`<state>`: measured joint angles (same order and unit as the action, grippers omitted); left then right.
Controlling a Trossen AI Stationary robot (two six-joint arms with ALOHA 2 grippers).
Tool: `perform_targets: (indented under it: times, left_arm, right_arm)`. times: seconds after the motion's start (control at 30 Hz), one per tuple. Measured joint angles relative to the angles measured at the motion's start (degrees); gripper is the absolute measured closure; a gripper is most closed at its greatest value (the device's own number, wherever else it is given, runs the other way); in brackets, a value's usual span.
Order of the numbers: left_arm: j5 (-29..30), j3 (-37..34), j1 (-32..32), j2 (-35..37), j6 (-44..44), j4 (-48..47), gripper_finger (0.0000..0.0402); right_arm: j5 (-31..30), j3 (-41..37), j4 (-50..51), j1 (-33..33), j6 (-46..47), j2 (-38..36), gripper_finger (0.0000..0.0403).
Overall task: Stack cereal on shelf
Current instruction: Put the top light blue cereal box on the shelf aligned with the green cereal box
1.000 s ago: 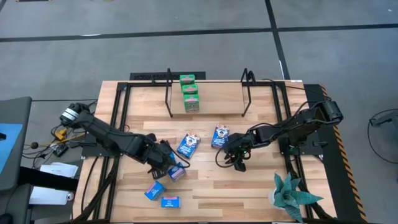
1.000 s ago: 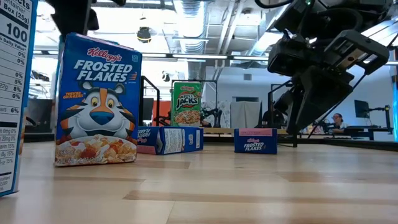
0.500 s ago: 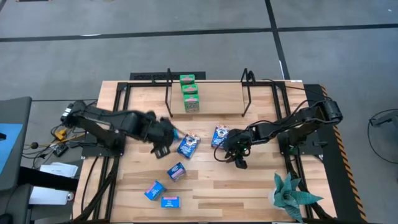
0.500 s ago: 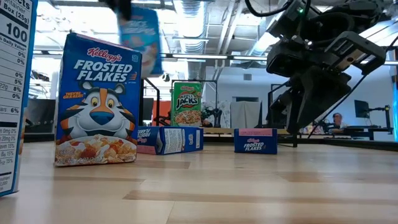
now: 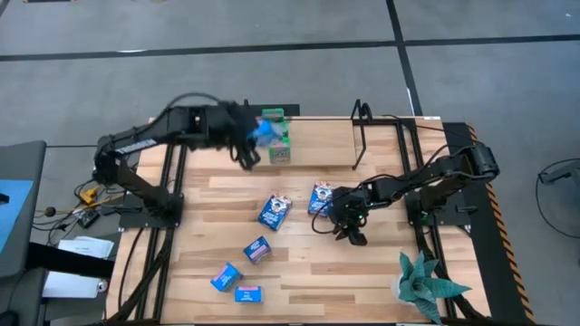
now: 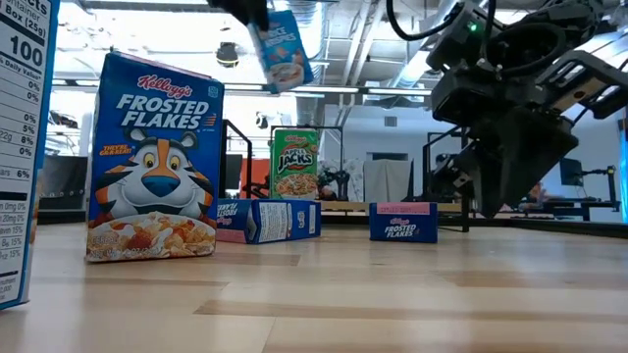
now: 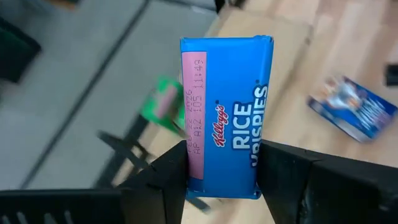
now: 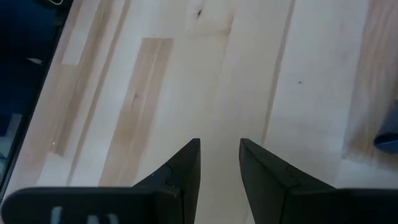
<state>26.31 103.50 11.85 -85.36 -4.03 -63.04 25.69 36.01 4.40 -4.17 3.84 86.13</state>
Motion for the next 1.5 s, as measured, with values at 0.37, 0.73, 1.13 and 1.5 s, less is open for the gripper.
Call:
perform_targets:
  times: [0.37, 0.73, 1.13, 1.5]
  left_arm:
    - [-1.8, 0.5, 14.4, -1.0, 23.7, 18.3, 0.0249]
    - [-12.1, 8.2, 20.5, -13.7, 35.5, 19.8, 0.0249]
    - [-16.2, 26.4, 20.4, -31.5, 40.1, 9.1, 0.0249]
    - [-18.6, 30.7, 19.9, -37.6, 40.0, 3.4, 0.0249]
  right_arm:
    - [-0.4, 0.0, -0.6, 2.9, 3.2, 0.0, 0.0267]
    - [-6.4, 0.0, -3.0, 2.8, 8.4, 0.0, 0.0267]
    - [-10.0, 0.0, -3.3, 2.3, 11.8, 0.0, 0.0267]
    - [-10.9, -0.5, -3.8, 3.2, 11.8, 0.2, 0.0267]
